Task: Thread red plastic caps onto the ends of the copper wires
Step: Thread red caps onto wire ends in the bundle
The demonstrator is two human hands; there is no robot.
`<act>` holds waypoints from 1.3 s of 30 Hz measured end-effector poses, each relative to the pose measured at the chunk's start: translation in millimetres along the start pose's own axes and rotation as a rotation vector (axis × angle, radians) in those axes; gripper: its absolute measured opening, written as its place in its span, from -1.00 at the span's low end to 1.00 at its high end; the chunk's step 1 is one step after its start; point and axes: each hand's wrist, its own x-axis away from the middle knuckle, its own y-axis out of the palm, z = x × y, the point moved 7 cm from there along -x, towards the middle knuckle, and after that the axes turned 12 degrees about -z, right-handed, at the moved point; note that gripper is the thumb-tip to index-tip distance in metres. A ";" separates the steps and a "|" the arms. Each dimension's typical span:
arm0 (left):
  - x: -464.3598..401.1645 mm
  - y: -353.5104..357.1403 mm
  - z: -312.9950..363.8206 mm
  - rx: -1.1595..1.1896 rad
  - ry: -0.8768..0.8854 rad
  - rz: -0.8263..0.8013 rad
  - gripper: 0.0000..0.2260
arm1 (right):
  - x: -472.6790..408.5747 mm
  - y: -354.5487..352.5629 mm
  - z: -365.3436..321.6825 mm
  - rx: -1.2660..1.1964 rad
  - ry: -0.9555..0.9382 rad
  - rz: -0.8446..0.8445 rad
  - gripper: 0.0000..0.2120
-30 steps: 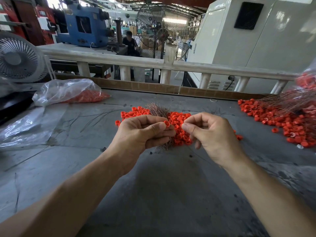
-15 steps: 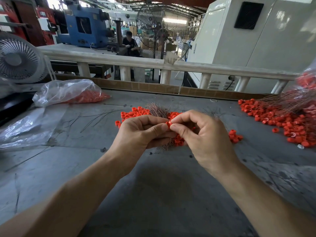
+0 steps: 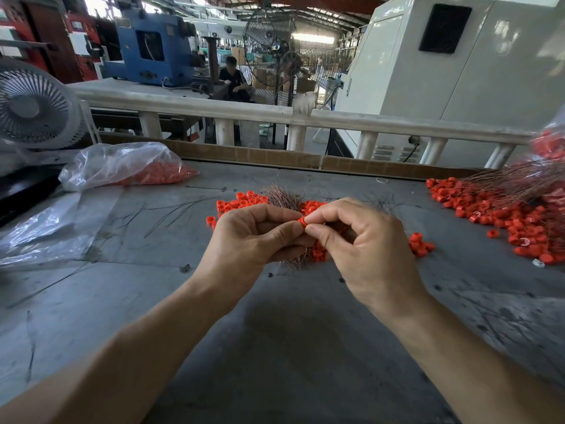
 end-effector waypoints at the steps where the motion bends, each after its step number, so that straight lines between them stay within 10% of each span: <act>1: -0.2 0.0 -0.1 0.001 0.001 -0.002 -0.78 | 0.2 -0.1 0.1 -0.001 -0.001 0.000 -0.93; 39: 0.6 0.9 7.2 -0.172 0.083 0.013 -0.85 | 0.1 2.8 -17.1 0.352 -0.022 -0.055 -0.96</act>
